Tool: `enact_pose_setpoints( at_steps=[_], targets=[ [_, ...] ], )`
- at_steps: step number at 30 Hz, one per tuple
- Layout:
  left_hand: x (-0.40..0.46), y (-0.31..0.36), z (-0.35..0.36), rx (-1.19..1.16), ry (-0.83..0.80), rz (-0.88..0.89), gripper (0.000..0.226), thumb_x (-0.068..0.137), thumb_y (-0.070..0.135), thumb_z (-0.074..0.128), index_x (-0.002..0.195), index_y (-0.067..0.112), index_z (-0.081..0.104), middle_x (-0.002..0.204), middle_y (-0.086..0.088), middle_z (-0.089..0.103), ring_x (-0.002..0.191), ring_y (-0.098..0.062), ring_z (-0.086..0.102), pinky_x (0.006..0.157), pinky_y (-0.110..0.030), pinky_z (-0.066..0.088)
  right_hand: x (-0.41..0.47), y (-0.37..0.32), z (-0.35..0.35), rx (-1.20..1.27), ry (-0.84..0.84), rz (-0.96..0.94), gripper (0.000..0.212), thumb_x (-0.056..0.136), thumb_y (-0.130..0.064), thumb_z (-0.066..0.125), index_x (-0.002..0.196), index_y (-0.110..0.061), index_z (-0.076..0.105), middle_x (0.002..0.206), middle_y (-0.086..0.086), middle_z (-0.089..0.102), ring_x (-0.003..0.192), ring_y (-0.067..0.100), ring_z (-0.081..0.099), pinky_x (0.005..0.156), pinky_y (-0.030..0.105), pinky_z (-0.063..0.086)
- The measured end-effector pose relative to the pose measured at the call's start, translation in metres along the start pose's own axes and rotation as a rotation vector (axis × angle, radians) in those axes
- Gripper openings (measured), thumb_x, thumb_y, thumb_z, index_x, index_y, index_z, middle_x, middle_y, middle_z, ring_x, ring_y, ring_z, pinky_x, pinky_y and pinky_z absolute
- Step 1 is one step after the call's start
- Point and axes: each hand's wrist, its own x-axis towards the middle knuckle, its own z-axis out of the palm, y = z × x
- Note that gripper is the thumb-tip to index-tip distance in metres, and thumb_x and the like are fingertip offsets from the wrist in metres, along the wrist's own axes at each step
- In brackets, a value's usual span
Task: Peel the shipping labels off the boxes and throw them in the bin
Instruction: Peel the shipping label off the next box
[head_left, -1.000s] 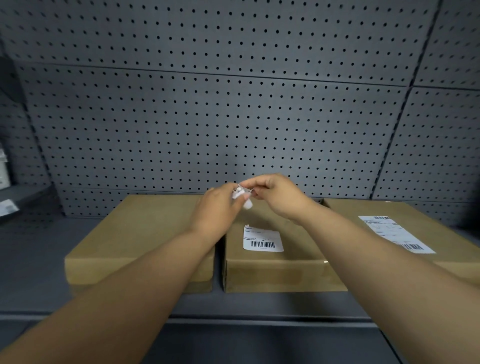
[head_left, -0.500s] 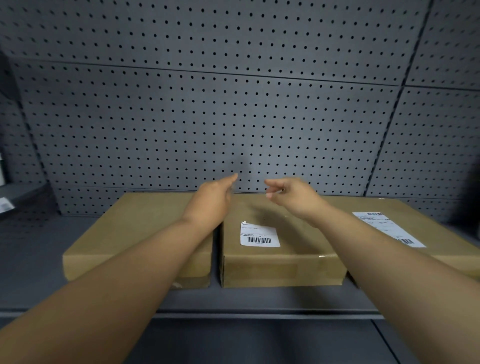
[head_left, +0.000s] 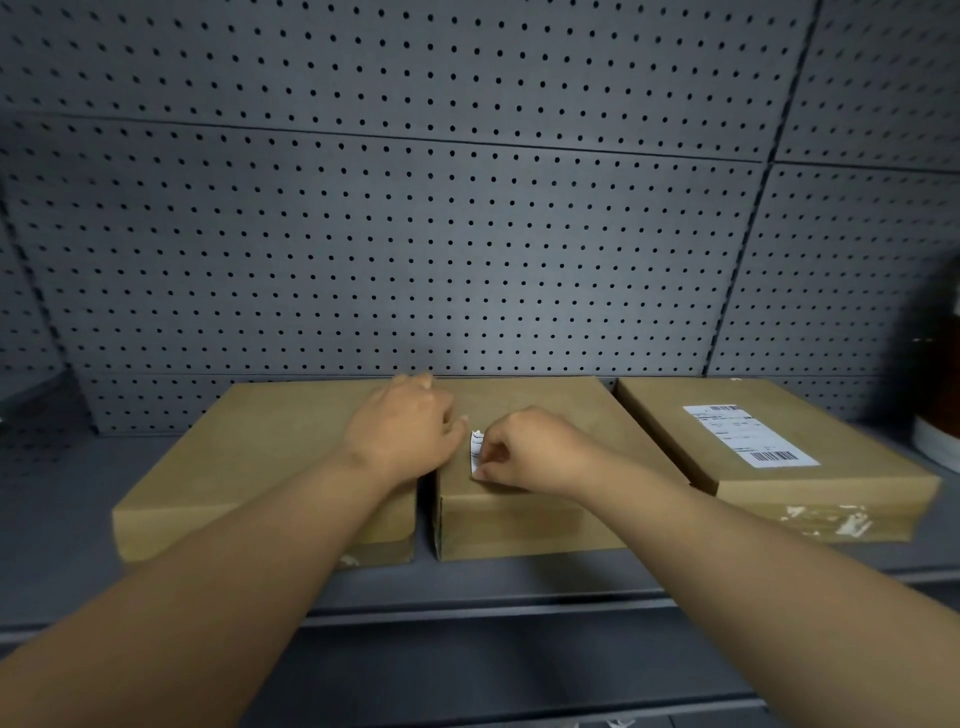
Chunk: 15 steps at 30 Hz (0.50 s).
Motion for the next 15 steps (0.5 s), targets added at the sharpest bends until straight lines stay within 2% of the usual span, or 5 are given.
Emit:
enact_pose_setpoints(
  at_steps=[2,5,8,11,15],
  targets=[
    [-0.001,-0.003,0.004,0.058,-0.041,0.033,0.031,0.095,0.034,0.041,0.104,0.014,0.063,0.106,-0.008,0.058,0.105,-0.027,0.053,0.091,-0.037,0.042,0.000,-0.004,0.003,-0.018,0.019,0.018,0.019,0.085,-0.030,0.062,0.092,-0.015,0.071,0.099,0.005,0.072,0.096,0.023,0.062,0.069,0.025,0.038],
    [0.000,-0.008,0.011,0.077,-0.078,0.075,0.032,0.096,0.031,0.040,0.113,0.020,0.065,0.110,-0.008,0.059,0.106,-0.028,0.054,0.090,-0.036,0.042,0.002,-0.010,0.009,-0.060,0.053,0.049,0.022,0.087,-0.030,0.059,0.092,-0.012,0.070,0.101,0.012,0.071,0.096,0.029,0.062,0.068,0.026,0.038],
    [0.000,-0.009,0.018,0.089,-0.119,0.106,0.033,0.096,0.032,0.039,0.113,0.023,0.066,0.111,-0.007,0.059,0.106,-0.027,0.054,0.089,-0.036,0.042,0.005,-0.014,0.012,-0.088,0.066,0.109,0.022,0.088,-0.026,0.055,0.089,-0.009,0.069,0.096,0.014,0.069,0.084,0.031,0.061,0.064,0.026,0.038],
    [0.001,-0.010,0.023,0.082,-0.133,0.129,0.031,0.096,0.032,0.041,0.106,0.023,0.069,0.111,-0.006,0.061,0.105,-0.028,0.057,0.088,-0.036,0.046,0.005,-0.018,0.014,-0.116,0.066,0.145,0.021,0.086,-0.018,0.051,0.088,-0.007,0.069,0.092,0.014,0.067,0.073,0.028,0.051,0.062,0.027,0.036],
    [0.003,-0.014,0.025,0.086,-0.143,0.130,0.031,0.095,0.034,0.042,0.106,0.022,0.069,0.113,-0.003,0.064,0.106,-0.027,0.058,0.087,-0.035,0.047,0.007,-0.020,0.018,-0.139,0.073,0.121,0.023,0.083,-0.008,0.048,0.096,-0.006,0.067,0.105,0.016,0.064,0.091,0.035,0.061,0.064,0.028,0.035]
  ],
)
